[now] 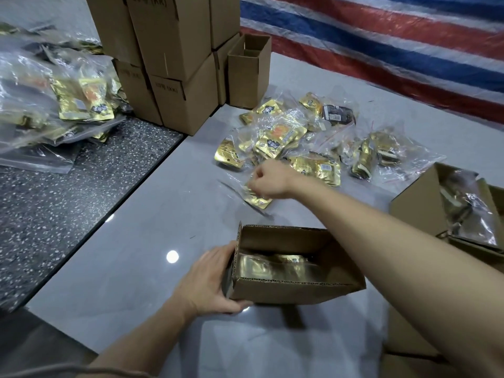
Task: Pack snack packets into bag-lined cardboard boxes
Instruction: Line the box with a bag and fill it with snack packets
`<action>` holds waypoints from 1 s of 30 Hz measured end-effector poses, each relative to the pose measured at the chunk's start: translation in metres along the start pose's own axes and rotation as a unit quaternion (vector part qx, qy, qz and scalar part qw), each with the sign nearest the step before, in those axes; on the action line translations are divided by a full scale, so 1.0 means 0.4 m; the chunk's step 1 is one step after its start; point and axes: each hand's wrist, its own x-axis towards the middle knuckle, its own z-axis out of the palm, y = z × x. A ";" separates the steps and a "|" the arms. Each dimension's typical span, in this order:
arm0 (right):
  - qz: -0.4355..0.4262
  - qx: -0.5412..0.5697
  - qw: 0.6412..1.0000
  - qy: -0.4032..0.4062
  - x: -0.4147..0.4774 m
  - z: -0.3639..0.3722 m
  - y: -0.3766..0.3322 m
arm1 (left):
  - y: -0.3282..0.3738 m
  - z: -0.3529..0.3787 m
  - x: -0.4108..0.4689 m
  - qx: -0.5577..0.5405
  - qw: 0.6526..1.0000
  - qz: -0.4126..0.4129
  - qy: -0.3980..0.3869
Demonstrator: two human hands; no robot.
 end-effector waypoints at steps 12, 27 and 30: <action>-0.011 -0.339 0.941 0.018 0.118 0.127 0.087 | 0.015 -0.012 -0.003 -0.020 1.000 -0.012 -0.019; -0.127 -0.319 0.924 0.169 -0.001 0.100 0.178 | 0.012 -0.005 0.000 -0.009 1.000 0.000 -0.003; -0.162 -0.275 0.930 0.181 -0.032 0.075 0.178 | 0.011 -0.005 -0.002 -0.007 1.000 0.006 0.006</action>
